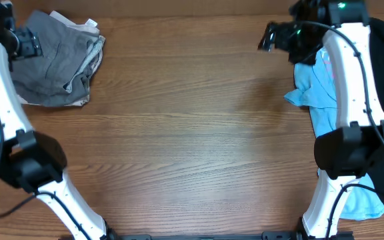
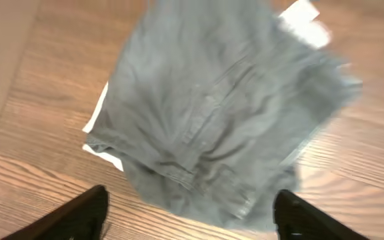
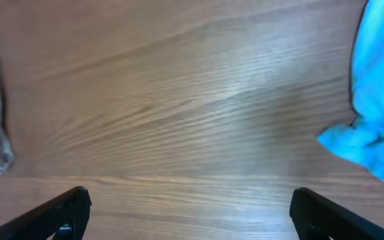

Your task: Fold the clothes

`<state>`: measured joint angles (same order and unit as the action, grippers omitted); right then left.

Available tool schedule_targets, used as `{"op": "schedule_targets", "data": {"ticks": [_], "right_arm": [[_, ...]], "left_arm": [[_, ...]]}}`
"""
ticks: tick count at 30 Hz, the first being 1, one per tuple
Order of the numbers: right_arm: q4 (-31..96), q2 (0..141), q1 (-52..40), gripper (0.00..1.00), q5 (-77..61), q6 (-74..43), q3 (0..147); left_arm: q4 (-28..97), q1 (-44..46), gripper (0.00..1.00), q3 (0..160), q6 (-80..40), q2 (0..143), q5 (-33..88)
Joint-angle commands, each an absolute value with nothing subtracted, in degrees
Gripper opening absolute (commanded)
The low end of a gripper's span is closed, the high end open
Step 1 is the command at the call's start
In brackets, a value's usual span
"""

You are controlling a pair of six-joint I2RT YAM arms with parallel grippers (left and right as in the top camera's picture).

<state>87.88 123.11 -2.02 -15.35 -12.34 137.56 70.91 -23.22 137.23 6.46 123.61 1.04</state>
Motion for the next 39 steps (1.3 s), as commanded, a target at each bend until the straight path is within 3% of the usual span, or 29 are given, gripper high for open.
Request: {"op": "schedule_targets", "data": {"ticks": [1,6,7,21,28,39], "right_arm": [[92.9,121.5,-2.2,1.00,-15.0,-12.0,147.1],[97.0,117.4,-2.3,1.00,-16.6,-13.7,154.2],[96.9,115.9,-2.3,1.00,-16.5,-14.8,154.3],[97.0,90.6,-2.3,1.00,-9.7,-15.0,154.2],[97.0,88.9,-2.3,1.00,-19.2,-15.1,154.2],[97.0,89.1,-2.3,1.00,-18.6,-15.0,154.2]], "left_arm": [[71.8,-22.3,0.87,137.5,6.8,119.5,9.1],[72.1,-22.0,0.93,137.5,6.9,115.0,16.2],[72.1,-22.0,1.00,137.5,6.9,114.7,16.1],[72.2,-22.0,1.00,137.5,6.9,115.1,16.0],[72.2,-22.1,1.00,137.5,6.9,115.1,16.0],[72.2,-22.1,1.00,137.5,6.9,115.1,16.0]]}}
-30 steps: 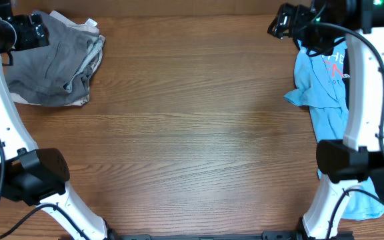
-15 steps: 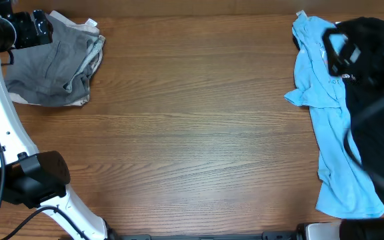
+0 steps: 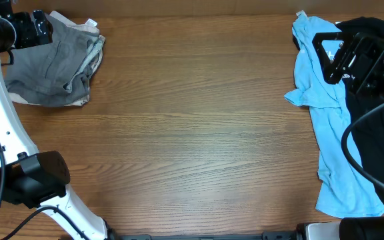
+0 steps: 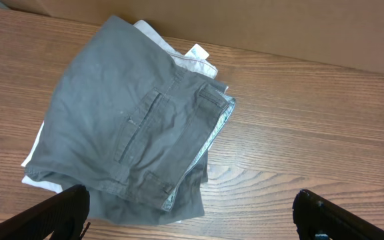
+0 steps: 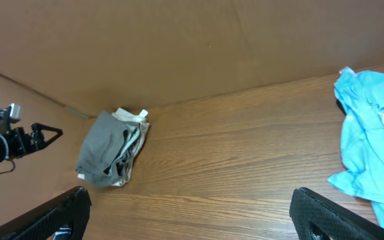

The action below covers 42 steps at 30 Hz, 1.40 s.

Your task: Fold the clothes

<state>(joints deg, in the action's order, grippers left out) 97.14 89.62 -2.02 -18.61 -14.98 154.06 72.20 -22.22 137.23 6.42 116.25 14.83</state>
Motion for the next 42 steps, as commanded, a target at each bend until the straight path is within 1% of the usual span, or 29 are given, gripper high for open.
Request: {"op": "schedule_targets", "data": {"ticks": [1,8,10,13,15,16,20,23,25,28,33,35,38,42], "right_arm": [[97.0,89.1,-2.3,1.00,-17.8,-15.0,154.2],[96.0,89.0,-2.2,1.00,-8.2,-15.0,154.0],[93.6,87.9,-2.2,1.00,-6.3,-15.0,152.5],[87.3,83.9,-2.2,1.00,-5.5,-14.6,145.8],[81.3,79.7,-2.2,1.00,-5.6,-14.6,138.0],[75.7,75.9,-2.2,1.00,-5.3,-14.2,130.5],[60.3,66.0,-2.1,1.00,-5.7,-10.2,110.7],[50.0,59.5,-1.1,1.00,-6.6,-10.2,96.9],[41.5,53.5,0.6,1.00,-8.9,-10.2,83.3],[31.9,47.5,2.1,1.00,-11.1,-10.2,69.8],[8.7,36.1,2.3,1.00,-12.4,-10.3,44.8],[1.8,31.9,2.3,1.00,-13.2,-10.3,36.4],[-5.1,25.8,2.3,1.00,-13.1,-10.3,25.5],[-6.8,17.7,2.3,1.00,-12.6,-10.2,15.5]], "left_arm": [[72.2,-22.1,1.00,137.5,6.9,115.1,16.0],[72.2,-22.1,1.00,137.5,6.9,115.1,16.0],[72.2,-22.1,1.00,137.5,6.9,115.1,16.0],[72.2,-22.1,1.00,137.5,6.9,115.1,16.0],[72.2,-22.1,1.00,137.5,6.9,115.1,16.0],[72.2,-22.1,1.00,137.5,6.9,115.1,16.0],[72.2,-22.1,1.00,137.5,6.9,115.1,16.0],[72.2,-22.1,1.00,137.5,6.9,115.1,16.0],[72.2,-22.1,1.00,137.5,6.9,115.1,16.0],[72.2,-22.1,1.00,137.5,6.9,115.1,16.0],[72.2,-22.1,1.00,137.5,6.9,115.1,16.0],[72.2,-22.1,1.00,137.5,6.9,115.1,16.0],[72.2,-22.1,1.00,137.5,6.9,115.1,16.0],[72.2,-22.1,1.00,137.5,6.9,115.1,16.0]]}}
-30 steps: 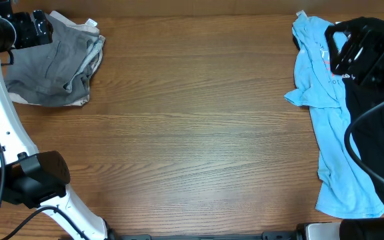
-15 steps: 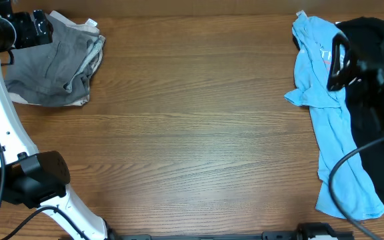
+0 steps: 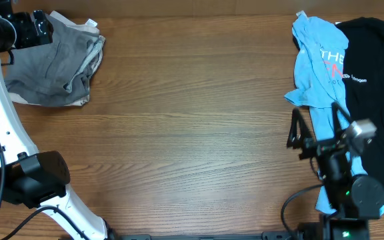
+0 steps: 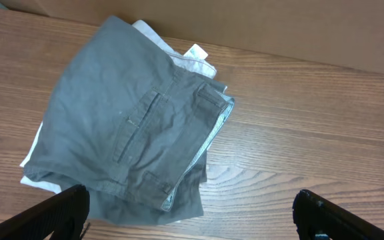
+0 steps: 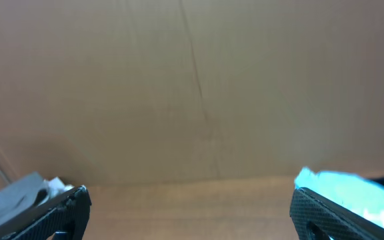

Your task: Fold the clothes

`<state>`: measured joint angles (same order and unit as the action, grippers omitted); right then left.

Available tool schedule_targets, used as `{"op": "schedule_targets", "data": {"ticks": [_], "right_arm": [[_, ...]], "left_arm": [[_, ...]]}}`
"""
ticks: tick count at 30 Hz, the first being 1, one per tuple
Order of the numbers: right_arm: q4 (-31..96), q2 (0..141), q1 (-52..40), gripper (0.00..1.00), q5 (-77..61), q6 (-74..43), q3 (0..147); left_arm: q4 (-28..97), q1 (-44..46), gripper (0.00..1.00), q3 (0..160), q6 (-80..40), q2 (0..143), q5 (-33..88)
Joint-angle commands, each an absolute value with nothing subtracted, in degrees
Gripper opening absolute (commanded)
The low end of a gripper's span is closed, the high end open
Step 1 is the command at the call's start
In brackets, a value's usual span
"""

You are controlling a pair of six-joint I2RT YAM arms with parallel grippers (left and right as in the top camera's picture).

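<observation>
A folded pile of grey trousers (image 3: 52,63) on a white garment (image 4: 195,57) lies at the table's far left corner. My left gripper (image 3: 25,28) hovers by it, open and holding nothing; in the left wrist view the left gripper (image 4: 192,217) looks down on the trousers (image 4: 125,127). An unfolded light blue shirt (image 3: 319,73) and a black shirt (image 3: 375,73) lie along the right side. My right gripper (image 3: 315,130) is raised near the front right, open and holding nothing. In the right wrist view the right gripper (image 5: 192,213) faces the back wall, with the blue shirt (image 5: 342,187) behind its right finger.
A brown cardboard wall (image 5: 192,87) closes the table's far side. Bare wood table (image 3: 192,120) spans the middle between the two heaps. The right arm's base stands at the front right edge over the blue shirt's lower end.
My right gripper has gone from above the black shirt at the far right to the front right, now looking level at the back wall. The left gripper and all clothes are unchanged.
First my left gripper hung low over the grey trousers and my right was open near the far end of the blue shirt. Then the left sat higher at the far left corner and the right was over the black shirt. Now the right is near the front.
</observation>
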<state>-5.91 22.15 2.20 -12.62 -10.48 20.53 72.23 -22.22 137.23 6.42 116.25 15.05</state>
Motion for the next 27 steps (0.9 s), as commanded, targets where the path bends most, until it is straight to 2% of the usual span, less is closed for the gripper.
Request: {"op": "schedule_targets", "data": {"ticks": [1,11,17,27], "right_arm": [[-6.8,15.4,2.2,1.00,-11.9,-10.2,13.1],[-5.3,1.0,0.3,1.00,-8.6,-10.2,0.6],[3.7,0.1,0.3,1.00,-8.7,-10.3,0.4],[4.0,0.1,0.3,1.00,-9.0,-10.7,0.4]], "left_arm": [[72.2,-22.1,1.00,137.5,6.9,115.1,16.0],[72.2,-22.1,1.00,137.5,6.9,115.1,16.0],[72.2,-22.1,1.00,137.5,6.9,115.1,16.0],[72.2,-22.1,1.00,137.5,6.9,115.1,16.0]]}}
